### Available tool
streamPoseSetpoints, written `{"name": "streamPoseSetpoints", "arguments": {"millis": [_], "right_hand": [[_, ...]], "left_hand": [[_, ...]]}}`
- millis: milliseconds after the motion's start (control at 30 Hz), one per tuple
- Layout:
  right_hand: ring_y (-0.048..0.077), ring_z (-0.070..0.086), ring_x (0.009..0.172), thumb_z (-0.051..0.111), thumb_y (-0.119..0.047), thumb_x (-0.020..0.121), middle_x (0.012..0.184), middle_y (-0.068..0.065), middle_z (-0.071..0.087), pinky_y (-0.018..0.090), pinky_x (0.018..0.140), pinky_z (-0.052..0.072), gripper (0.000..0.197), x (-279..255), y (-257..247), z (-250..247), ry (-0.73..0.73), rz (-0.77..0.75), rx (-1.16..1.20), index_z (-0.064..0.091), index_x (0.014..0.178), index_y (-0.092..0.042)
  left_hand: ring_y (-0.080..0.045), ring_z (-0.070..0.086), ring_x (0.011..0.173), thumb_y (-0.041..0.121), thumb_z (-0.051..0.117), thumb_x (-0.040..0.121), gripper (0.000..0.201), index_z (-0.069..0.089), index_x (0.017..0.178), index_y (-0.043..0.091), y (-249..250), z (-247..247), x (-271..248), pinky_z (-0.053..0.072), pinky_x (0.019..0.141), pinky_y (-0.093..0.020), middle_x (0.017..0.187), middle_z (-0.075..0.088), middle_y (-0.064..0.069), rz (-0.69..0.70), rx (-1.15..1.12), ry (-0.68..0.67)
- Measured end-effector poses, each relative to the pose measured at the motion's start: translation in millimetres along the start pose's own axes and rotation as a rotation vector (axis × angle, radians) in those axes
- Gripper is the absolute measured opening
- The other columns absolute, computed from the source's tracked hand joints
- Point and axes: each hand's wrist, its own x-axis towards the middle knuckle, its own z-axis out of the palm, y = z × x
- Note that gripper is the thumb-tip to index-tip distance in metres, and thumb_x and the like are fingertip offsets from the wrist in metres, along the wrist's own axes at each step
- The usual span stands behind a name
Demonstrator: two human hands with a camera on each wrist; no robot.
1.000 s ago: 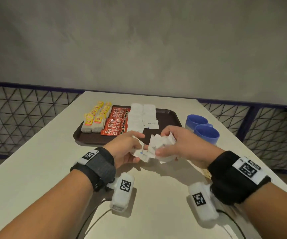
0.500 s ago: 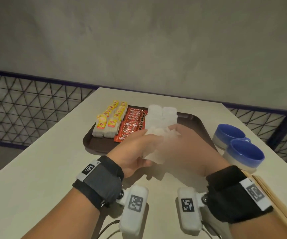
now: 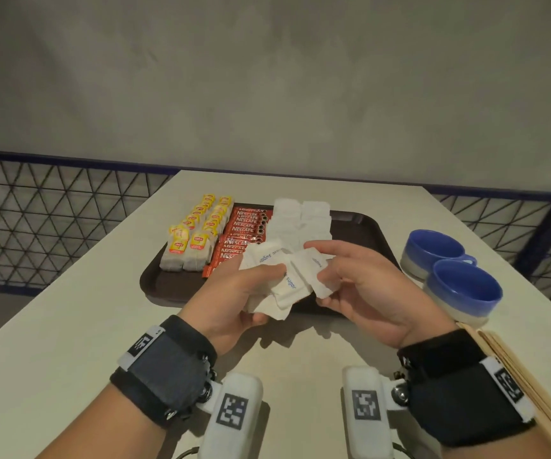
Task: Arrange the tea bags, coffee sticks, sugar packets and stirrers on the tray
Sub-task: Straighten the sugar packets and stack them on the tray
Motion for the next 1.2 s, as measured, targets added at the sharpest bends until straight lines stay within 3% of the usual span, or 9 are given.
{"name": "streamPoseSetpoints", "arguments": {"millis": [100,300,467,567,700,800,967,1133,1200], "right_hand": [[0.031,0.065,0.093,0.061,0.012,0.09,0.115,0.02,0.074,0.038,0.075,0.048,0.041,-0.1,-1.3,-1.2,0.071,-0.062,0.047,0.065,0.124,-0.011],[0.019,0.068,0.084,0.069,-0.001,0.089,0.108,0.016,0.077,0.029,0.069,0.046,0.019,-2.8,-4.3,-2.6,0.158,-0.098,0.184,0.069,0.108,0.0],[0.014,0.057,0.066,0.072,-0.012,0.083,0.104,0.012,0.072,0.028,0.061,0.035,0.024,-5.3,-6.9,-5.1,0.122,-0.019,0.258,0.073,0.107,-0.007],[0.019,0.062,0.084,0.076,-0.014,0.075,0.112,0.016,0.075,0.03,0.07,0.042,0.03,-8.5,-6.1,-3.0,0.059,0.026,0.192,0.075,0.105,-0.007],[0.024,0.064,0.092,0.077,-0.011,0.079,0.113,0.017,0.074,0.034,0.078,0.054,0.05,-6.7,0.8,2.3,0.018,0.098,0.05,0.064,0.126,0.002],[0.022,0.067,0.087,0.074,-0.006,0.085,0.104,0.014,0.075,0.034,0.073,0.054,0.038,-5.2,2.9,4.4,0.028,0.123,-0.014,0.066,0.122,0.002],[0.026,0.067,0.096,0.072,0.0,0.087,0.108,0.015,0.077,0.038,0.082,0.048,0.025,-7.9,-2.0,3.3,0.096,0.094,-0.006,0.076,0.111,-0.007],[0.025,0.071,0.098,0.069,0.001,0.086,0.108,0.011,0.078,0.037,0.085,0.05,0.028,-10.7,-9.0,2.6,0.152,-0.023,0.098,0.074,0.112,-0.007],[0.023,0.069,0.098,0.07,0.001,0.084,0.107,0.01,0.078,0.037,0.086,0.049,0.029,-11.6,-11.3,1.4,0.166,-0.072,0.096,0.074,0.112,-0.008]], "left_hand": [[-0.014,0.064,0.061,0.012,0.068,0.092,0.03,0.068,0.122,0.012,-0.8,-0.5,-0.7,0.033,0.038,-0.02,0.096,0.074,-0.008,0.034,-0.011,0.032],[-0.014,0.065,0.062,0.014,0.071,0.091,0.031,0.069,0.122,0.012,0.1,1.3,-4.0,0.032,0.037,-0.019,0.103,0.076,-0.01,0.091,-0.028,0.084],[-0.014,0.068,0.068,0.019,0.072,0.09,0.032,0.069,0.122,0.016,1.4,4.5,-7.5,0.033,0.036,-0.018,0.112,0.077,-0.011,0.118,-0.058,0.113],[-0.015,0.066,0.068,0.021,0.074,0.086,0.037,0.069,0.122,0.015,0.1,6.3,-9.0,0.032,0.035,-0.019,0.111,0.077,-0.01,0.157,-0.078,0.117],[-0.012,0.06,0.06,0.028,0.076,0.077,0.047,0.069,0.122,0.015,-3.8,11.8,-8.0,0.03,0.034,-0.018,0.107,0.076,-0.009,0.201,-0.08,0.122],[-0.012,0.057,0.055,0.03,0.075,0.078,0.043,0.071,0.118,0.015,-5.0,14.8,-8.7,0.029,0.034,-0.018,0.104,0.076,-0.011,0.195,-0.063,0.123],[-0.01,0.057,0.051,0.03,0.063,0.099,0.03,0.068,0.123,0.013,-3.2,13.9,-8.7,0.028,0.035,-0.018,0.095,0.071,-0.007,0.093,-0.05,0.139],[-0.034,0.073,0.087,0.017,0.056,0.102,0.031,0.057,0.132,0.02,1.6,8.6,-9.7,0.032,0.032,-0.02,0.105,0.076,-0.016,0.006,-0.081,0.141],[-0.036,0.074,0.087,0.01,0.055,0.101,0.037,0.054,0.132,0.03,4.3,11.7,-13.9,0.031,0.032,-0.02,0.106,0.077,-0.017,0.0,-0.064,0.114]]}}
